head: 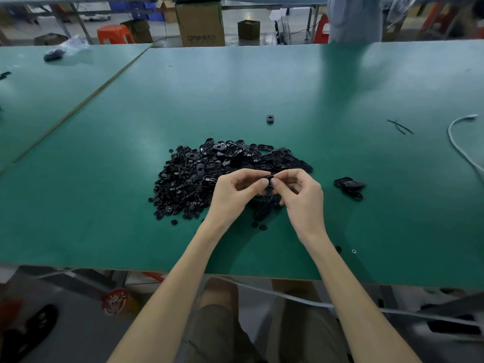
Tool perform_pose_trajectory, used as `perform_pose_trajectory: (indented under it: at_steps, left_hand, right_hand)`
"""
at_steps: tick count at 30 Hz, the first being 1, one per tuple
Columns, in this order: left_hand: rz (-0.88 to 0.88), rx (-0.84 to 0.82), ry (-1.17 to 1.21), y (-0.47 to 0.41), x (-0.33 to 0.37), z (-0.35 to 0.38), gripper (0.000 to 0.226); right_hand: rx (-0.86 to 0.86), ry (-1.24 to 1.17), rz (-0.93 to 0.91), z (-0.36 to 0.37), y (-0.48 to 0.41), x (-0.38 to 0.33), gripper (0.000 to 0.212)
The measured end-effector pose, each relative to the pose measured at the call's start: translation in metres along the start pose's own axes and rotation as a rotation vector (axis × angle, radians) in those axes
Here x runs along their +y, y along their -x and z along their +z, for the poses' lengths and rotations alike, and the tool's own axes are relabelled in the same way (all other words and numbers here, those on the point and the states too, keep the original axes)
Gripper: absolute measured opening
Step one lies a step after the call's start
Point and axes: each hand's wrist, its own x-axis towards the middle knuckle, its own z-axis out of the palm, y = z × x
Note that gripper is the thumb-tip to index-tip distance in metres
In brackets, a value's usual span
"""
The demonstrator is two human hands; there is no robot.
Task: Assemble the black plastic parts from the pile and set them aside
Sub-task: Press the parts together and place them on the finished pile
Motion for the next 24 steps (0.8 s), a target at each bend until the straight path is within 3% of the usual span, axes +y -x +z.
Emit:
perform_pose_trajectory:
  at_steps: [14,24]
  left_hand:
    - [-0.009,-0.011,0.008,0.0017,0.0039,0.0005,0.02]
    - [-0.006,-0.018,0.017,0.0007,0.0019,-0.0019,0.019]
  right_hand:
    - [0.009,0.034,-0.007,-0.0016,-0.0009,0.0011,0.008]
    - [0.011,-0.035,0.016,-0.0012,-0.0039,0.0047,0.019]
